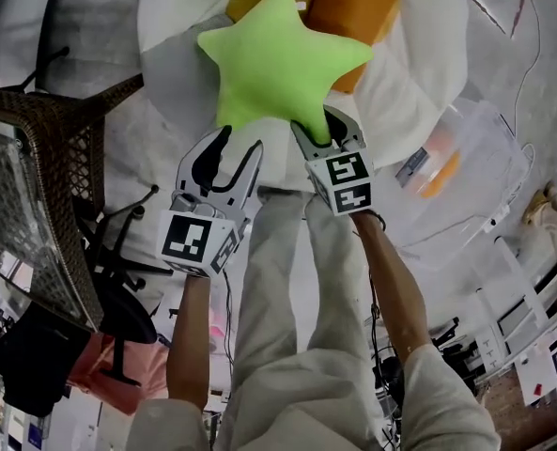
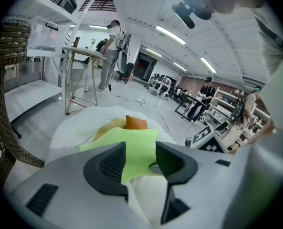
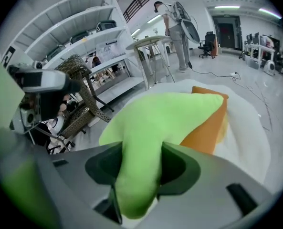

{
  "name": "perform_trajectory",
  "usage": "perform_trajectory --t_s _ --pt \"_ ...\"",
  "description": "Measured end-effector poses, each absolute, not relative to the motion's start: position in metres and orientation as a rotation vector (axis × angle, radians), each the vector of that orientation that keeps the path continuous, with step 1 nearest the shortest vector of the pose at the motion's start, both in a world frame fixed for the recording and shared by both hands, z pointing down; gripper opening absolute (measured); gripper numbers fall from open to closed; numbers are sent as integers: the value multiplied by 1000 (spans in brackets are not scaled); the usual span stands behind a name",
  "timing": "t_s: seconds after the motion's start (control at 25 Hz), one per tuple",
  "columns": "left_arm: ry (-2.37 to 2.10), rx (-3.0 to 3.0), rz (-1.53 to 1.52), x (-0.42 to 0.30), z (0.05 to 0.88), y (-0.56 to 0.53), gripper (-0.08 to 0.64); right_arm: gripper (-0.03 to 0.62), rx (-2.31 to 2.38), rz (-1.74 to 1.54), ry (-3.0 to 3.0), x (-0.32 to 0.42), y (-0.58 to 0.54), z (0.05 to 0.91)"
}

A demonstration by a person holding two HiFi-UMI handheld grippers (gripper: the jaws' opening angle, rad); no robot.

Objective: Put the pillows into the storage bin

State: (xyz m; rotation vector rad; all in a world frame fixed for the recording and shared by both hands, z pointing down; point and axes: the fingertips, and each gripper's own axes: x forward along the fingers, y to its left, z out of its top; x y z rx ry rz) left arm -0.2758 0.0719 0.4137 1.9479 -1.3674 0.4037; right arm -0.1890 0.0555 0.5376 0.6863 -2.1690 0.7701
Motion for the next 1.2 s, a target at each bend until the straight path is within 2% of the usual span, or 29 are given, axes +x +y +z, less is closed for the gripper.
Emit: perform_trajectory --t_s 0.24,0.52,0.88,1.2 --pt "-1313 2005 427 -233 400 72 193 202 795 787 -2211 -141 65 492" --pt "-1212 2119 460 -149 374 62 193 202 984 790 -2213 -49 48 451" --pt "-954 2322 531 -8 346 53 193 202 1390 804 -2087 131 49 404" --pt "-706 2450 614 113 337 69 193 204 1725 869 -1893 295 100 386"
